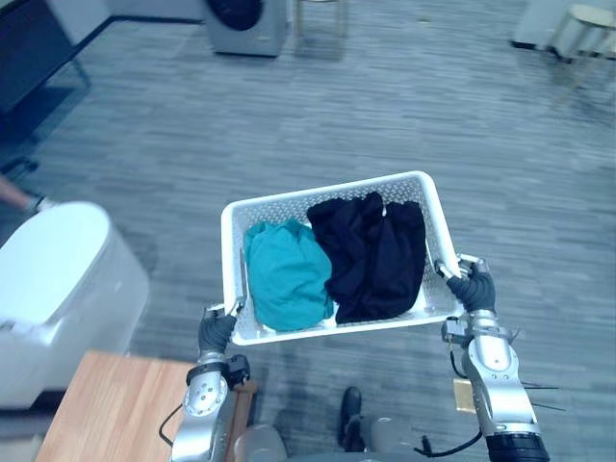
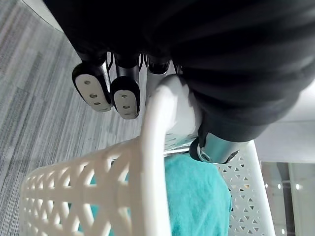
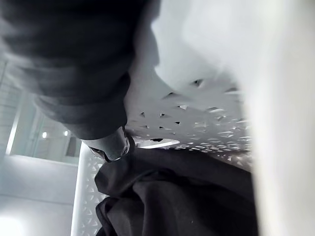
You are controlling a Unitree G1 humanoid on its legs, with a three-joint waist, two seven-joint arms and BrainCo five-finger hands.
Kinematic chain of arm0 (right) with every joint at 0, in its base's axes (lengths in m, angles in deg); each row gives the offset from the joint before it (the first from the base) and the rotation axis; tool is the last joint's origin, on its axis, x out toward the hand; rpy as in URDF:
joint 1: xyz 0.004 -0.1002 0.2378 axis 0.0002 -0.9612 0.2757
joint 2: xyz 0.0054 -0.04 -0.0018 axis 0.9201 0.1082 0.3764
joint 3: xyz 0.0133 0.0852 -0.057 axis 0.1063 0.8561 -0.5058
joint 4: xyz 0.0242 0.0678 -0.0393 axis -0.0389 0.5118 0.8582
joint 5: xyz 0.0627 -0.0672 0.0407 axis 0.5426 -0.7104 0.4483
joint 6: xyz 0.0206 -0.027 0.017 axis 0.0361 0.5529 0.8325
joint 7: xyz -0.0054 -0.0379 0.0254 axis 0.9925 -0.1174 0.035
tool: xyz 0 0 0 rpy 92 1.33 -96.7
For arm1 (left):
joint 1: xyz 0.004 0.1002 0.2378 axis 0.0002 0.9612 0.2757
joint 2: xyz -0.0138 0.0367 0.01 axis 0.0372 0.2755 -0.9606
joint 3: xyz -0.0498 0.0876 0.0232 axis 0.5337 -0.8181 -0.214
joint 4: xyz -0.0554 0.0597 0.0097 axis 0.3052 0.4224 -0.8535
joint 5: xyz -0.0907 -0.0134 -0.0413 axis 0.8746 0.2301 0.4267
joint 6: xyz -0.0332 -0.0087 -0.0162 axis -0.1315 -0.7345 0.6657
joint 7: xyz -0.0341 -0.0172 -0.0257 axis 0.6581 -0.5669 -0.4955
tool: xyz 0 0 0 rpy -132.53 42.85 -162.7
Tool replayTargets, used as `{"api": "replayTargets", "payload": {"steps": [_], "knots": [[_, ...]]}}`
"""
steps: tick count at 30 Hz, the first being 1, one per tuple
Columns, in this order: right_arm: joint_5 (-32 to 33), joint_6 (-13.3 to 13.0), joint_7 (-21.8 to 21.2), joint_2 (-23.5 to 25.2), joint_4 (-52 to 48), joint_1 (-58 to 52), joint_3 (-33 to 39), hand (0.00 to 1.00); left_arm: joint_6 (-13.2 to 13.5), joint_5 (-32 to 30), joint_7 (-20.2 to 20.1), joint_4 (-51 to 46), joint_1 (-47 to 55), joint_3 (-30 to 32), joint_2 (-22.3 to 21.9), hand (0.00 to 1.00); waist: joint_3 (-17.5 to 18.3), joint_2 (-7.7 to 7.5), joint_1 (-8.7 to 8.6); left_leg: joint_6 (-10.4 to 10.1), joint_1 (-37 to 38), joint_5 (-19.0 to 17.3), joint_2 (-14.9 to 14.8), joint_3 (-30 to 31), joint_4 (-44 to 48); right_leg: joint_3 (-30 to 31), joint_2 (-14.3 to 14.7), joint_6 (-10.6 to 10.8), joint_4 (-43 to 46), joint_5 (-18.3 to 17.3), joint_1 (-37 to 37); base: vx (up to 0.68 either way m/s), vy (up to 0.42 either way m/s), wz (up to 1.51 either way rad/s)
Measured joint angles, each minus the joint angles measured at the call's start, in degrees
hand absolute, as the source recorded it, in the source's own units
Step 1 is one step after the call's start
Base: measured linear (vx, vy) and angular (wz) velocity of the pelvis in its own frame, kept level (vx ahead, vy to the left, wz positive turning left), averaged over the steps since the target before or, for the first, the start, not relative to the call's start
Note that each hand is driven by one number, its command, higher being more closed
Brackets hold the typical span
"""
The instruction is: Pick up the laundry basket with both hands and put the clothes into the washing machine.
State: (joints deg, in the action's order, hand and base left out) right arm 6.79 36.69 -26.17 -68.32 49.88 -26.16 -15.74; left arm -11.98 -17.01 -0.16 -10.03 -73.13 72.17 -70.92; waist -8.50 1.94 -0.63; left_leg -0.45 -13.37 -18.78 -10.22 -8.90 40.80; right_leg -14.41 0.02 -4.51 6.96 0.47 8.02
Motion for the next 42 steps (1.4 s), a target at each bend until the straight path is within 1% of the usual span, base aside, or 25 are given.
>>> {"api": "replayTargets", "payload": {"steps": [2, 3, 5, 7, 8, 10, 11, 14, 16, 18, 20, 22, 24, 25, 26, 27, 29, 32, 33, 34, 35, 38, 40, 41, 42], "knots": [[-0.01, 0.37, -0.11, -0.29, 0.00, -0.20, -0.89, 1.00, 0.08, 0.35, 0.09, -0.02, 0.88, 0.37, -0.12, 1.00, -0.06, 0.27, 1.11, -1.15, -2.68, 0.71, 3.34, 4.40, -5.95, 2.39, -0.18, 0.82, -2.09, -0.49, -2.97, 0.21, 0.139, -1.01], [-0.01, 0.39, -0.20, -0.59, -0.03, -0.21, -1.51, 1.00, 0.10, 0.36, 0.11, -0.13, 1.01, 1.04, -0.44, 1.00, -0.02, 0.84, 1.97, -3.79, -4.03, 2.43, 4.23, 6.15, -12.77, 3.19, -0.16, 1.40, -3.71, -0.79, -4.76, 0.22, 0.187, -0.89], [-0.01, 0.37, -0.20, -0.12, -0.07, -0.64, -2.90, 1.00, 0.25, 0.40, 0.16, -0.17, 1.68, 1.94, -0.75, 1.00, 0.36, 0.95, 3.00, -3.43, -2.18, 9.38, 4.61, 5.10, -19.36, 5.81, 0.23, 3.72, -5.98, -1.91, -7.19, 0.30, 0.177, -0.75], [0.01, 0.24, -0.09, 0.55, -0.25, -0.66, -3.04, 1.00, 0.44, 0.52, 0.22, -1.39, 1.44, 2.39, -0.02, 1.00, 0.50, 0.71, 2.66, -5.22, -3.26, 8.86, 4.62, 3.46, -16.55, 7.80, -0.35, 2.87, -2.68, -3.97, -7.72, 0.43, 0.127, -0.07], [0.01, 0.26, -0.08, -0.01, 0.45, 0.46, -3.14, 1.00, 0.41, 0.52, 0.25, -2.21, 1.51, 3.38, -0.88, 1.00, -0.46, 1.15, 3.09, -5.75, -6.53, 8.07, 3.44, 1.54, -7.70, 8.37, -0.66, 4.80, -5.85, -4.27, -10.48, 0.49, 0.227, 0.13], [-0.08, 0.65, -0.25, 0.40, 1.04, 0.94, -3.95, 1.00, 0.24, 0.50, 0.23, -2.69, 3.30, 3.85, -2.18, 1.00, -0.29, 1.25, 3.68, -3.87, -8.20, 7.35, 3.33, -1.73, -8.73, 7.92, -2.02, 6.77, -5.34, -6.67, -12.12, 0.41, 0.223, -0.03], [-0.25, 0.61, -0.43, 0.89, 1.42, -0.11, -3.81, 1.00, 0.28, 0.49, 0.26, -2.80, 4.41, 3.72, -2.59, 1.00, 0.19, 0.45, 4.48, 2.09, -5.71, 6.18, 4.95, -3.73, -11.43, 7.83, -4.15, 8.86, 3.35, -13.11, -10.79, 0.41, 0.173, 0.06], [-2.29, 0.69, -1.36, 3.20, 2.11, -1.71, -2.22, 1.00, -0.21, 0.49, 0.22, -2.13, 4.69, 2.75, -0.34, 1.00, 0.91, -2.40, 3.14, 5.23, -0.82, 3.65, 11.06, -3.63, -13.82, 7.62, -11.96, 13.71, 32.67, -15.17, -0.28, 0.45, 0.166, 0.46], [-2.55, 1.06, -1.42, 4.07, 4.85, -1.80, -1.80, 1.00, -0.58, 0.43, 0.24, -2.10, 5.93, 1.84, 0.75, 1.00, 0.87, -2.31, 1.89, 7.16, 6.74, 2.91, 13.32, -3.07, -18.29, 4.48, -16.04, 10.67, 45.50, -16.19, 3.76, 0.57, 0.100, 0.38], [-2.80, 0.96, -1.49, 4.65, 4.64, -1.95, -1.18, 1.00, -0.60, 0.43, 0.26, -2.14, 5.89, 1.71, 1.00, 1.00, 1.28, -1.06, 0.93, 7.58, 12.37, 2.67, 12.83, -1.45, -23.21, -0.74, -15.22, 6.98, 42.03, -18.42, 8.32, 0.59, 0.025, 0.19], [-2.78, 0.87, -1.62, 4.88, 4.36, -1.82, 0.42, 1.00, -0.60, 0.35, 0.22, -2.13, 4.48, 1.06, 0.96, 1.00, 1.07, -0.32, 0.08, 6.87, 15.03, 2.36, 11.42, 0.24, -26.16, -3.08, -12.65, 5.97, 33.54, -18.39, 12.29, 0.55, -0.046, 0.29], [-2.71, 0.82, -1.61, 4.85, 4.34, -1.66, 1.55, 1.00, -0.71, 0.33, 0.23, -1.58, 3.26, 0.16, 1.15, 1.00, 0.13, 1.31, -0.46, 3.03, 19.32, 1.46, 8.52, 0.60, -29.01, -2.80, -7.91, 5.56, 19.93, -13.15, 14.99, 0.57, -0.102, 0.16], [-2.71, 0.84, -1.58, 4.69, 4.21, -1.86, 1.87, 1.00, -0.77, 0.30, 0.21, -0.13, 1.61, -0.60, 2.47, 1.00, 0.24, 0.00, -1.67, -0.53, 24.69, 1.08, 8.55, 0.27, -31.71, -1.83, -6.68, 7.00, 3.22, -1.99, 17.30, 0.72, -0.197, 0.14], [-2.75, 0.83, -1.52, 4.64, 3.97, -2.52, 1.70, 1.00, -0.81, 0.22, 0.18, -0.03, 1.62, -0.78, 2.88, 1.00, 0.85, -1.57, -2.67, -3.51, 29.66, -0.76, 9.37, 0.94, -32.70, -1.30, -6.67, 4.61, -0.60, 1.78, 17.90, 0.72, -0.226, 0.15], [-2.77, 0.83, -1.52, 4.49, 3.88, -2.84, 1.63, 1.00, -0.82, 0.18, 0.16, 0.15, 1.55, -0.83, 2.81, 1.00, 0.90, -1.54, -2.89, -4.06, 30.80, -1.12, 9.30, 1.15, -32.80, -0.28, -6.55, 2.75, 0.16, 5.18, 17.84, 0.78, -0.211, 0.01], [-2.78, 0.96, -1.51, 3.84, 3.90, -3.51, 1.99, 1.00, -0.93, -0.16, 0.16, 0.91, 1.44, -1.33, 1.56, 1.00, 2.15, 1.08, -3.09, -4.79, 33.42, -1.38, 7.27, 1.20, -32.66, 0.14, -5.03, 0.28, 4.42, 13.48, 18.24, 0.66, -0.165, -0.14], [-2.74, 1.00, -1.39, 3.19, 3.56, -3.26, 3.16, 1.00, -0.96, -1.08, 0.11, 1.18, 0.67, -2.01, -0.12, 1.00, 2.54, 5.11, -3.11, -7.24, 31.27, 1.61, 2.74, 1.10, -24.51, -1.30, -1.55, -0.30, 9.99, 8.58, 18.45, 0.76, -0.226, -0.26], [-2.66, 1.28, -1.10, 3.15, 0.73, -5.64, 3.38, 1.00, -1.11, -1.41, 0.03, 2.23, 0.08, -2.70, -0.65, 1.00, 1.13, 6.00, -2.57, -9.08, 18.64, 17.19, -3.23, 2.68, 9.83, -1.46, 1.42, -0.49, 11.05, 1.06, 9.57, 0.66, -0.232, -0.12], [-2.33, 1.27, -0.94, 3.09, -1.43, -6.83, 3.66, 1.00, -1.07, -1.37, -0.01, 1.97, 0.65, -3.21, -0.70, 1.00, 0.51, 6.04, -1.73, -6.75, 12.59, 14.87, -5.66, 2.16, 22.89, -1.22, 3.02, -0.73, 8.99, -0.60, 4.19, 0.71, -0.180, -0.14], [-2.25, 1.26, -0.92, 3.09, -1.89, -7.03, 3.65, 1.00, -1.06, -1.37, -0.02, 1.95, 0.74, -3.20, -0.71, 1.00, 0.42, 5.93, -1.52, -6.46, 11.44, 14.17, -5.92, 2.07, 24.85, -1.07, 3.23, -0.82, 8.50, -0.86, 3.06, 0.56, -0.125, -0.25], [-2.24, 1.28, -0.92, 3.27, -3.91, -7.77, 3.33, 1.00, -1.01, -1.29, -0.03, 1.18, 1.42, -3.00, -0.79, 1.00, -0.03, 5.27, -0.29, -3.92, 6.25, 10.45, -6.12, 0.73, 28.48, 0.38, 4.03, -1.06, 5.86, -2.54, -1.98, 0.65, -0.091, -0.34], [-1.98, 0.98, -0.89, 2.53, -6.16, -7.47, 2.83, 1.00, 0.12, -0.84, -0.06, -2.49, 3.06, -2.80, -0.82, 1.00, -0.50, 4.32, 1.83, -0.37, -5.40, 4.79, -3.34, -3.19, 11.72, 3.52, 4.29, -0.70, -1.14, -4.93, -10.32, 0.54, -0.005, -0.35], [-1.73, 0.99, -0.89, 2.03, -4.75, -5.85, 2.26, 1.00, 0.10, -0.85, -0.06, -2.75, 3.55, -2.45, -0.89, 1.00, -0.66, 4.17, 2.66, -2.73, -7.38, 6.69, 0.98, -1.89, -9.52, 5.07, 3.22, 0.46, -2.88, -6.52, -13.41, 0.53, 0.106, -0.41], [-1.71, 0.90, -0.91, 1.13, -3.11, -4.74, 1.70, 1.00, 0.10, -0.87, -0.04, -3.58, 4.53, -2.31, -1.08, 1.00, -0.57, 4.72, 3.26, -6.12, -7.11, 10.07, 2.23, -0.61, -23.18, 6.33, 3.01, 1.61, -3.96, -7.99, -15.37, 0.42, 0.133, -0.46], [-1.61, 0.78, -0.92, 0.56, -1.21, -3.93, 1.37, 1.00, 0.07, -0.93, -0.04, -3.64, 4.67, -2.29, -1.14, 1.00, -0.71, 4.94, 3.44, -6.23, -7.65, 13.19, 2.23, -0.55, -25.87, 7.20, 2.89, 2.90, -4.41, -8.87, -17.46, 0.69, 0.253, -0.53]]}}
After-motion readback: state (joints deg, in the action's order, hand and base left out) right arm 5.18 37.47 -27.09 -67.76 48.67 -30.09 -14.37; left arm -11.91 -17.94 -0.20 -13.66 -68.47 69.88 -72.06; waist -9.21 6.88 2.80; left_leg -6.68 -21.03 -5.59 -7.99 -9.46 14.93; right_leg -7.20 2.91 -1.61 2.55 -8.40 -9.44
